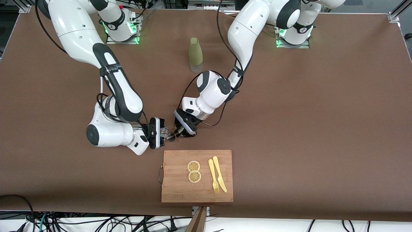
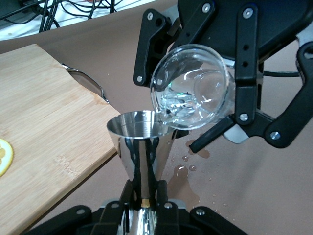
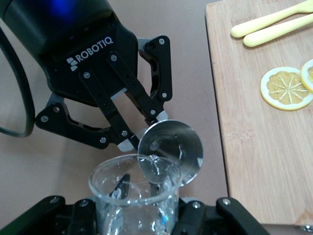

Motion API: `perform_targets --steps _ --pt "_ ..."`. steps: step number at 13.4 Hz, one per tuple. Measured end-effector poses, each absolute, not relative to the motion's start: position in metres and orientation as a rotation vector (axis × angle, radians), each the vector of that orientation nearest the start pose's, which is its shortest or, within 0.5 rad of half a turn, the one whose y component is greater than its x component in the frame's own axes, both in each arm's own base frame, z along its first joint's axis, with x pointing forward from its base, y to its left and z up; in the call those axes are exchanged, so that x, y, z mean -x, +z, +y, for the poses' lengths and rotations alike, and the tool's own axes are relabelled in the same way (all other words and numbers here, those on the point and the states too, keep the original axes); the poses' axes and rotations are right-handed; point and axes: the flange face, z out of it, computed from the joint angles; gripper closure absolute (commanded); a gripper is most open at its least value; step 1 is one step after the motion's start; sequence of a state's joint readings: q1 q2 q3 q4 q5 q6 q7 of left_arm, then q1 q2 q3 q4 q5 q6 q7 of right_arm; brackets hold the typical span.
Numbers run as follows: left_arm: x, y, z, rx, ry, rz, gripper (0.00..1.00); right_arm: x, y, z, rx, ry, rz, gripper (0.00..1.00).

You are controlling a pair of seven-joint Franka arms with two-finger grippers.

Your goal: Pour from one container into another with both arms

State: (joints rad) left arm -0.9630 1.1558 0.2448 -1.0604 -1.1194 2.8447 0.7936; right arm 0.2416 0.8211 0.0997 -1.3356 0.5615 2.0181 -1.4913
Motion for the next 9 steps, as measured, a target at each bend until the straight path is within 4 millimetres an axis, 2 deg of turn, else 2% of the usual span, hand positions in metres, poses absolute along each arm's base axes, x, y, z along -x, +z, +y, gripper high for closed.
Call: perform_targets --steps 5,9 --pt "-0.581 0.186 -0.552 3.172 -1.133 1.269 1.00 -0.688 0.238 0.251 1.883 -0.269 -1.761 0.78" --pt "-0.584 0.190 -0.552 3.164 -1.150 1.266 1.00 -0.694 0.239 0.237 1.837 -0.379 -1.667 0.78"
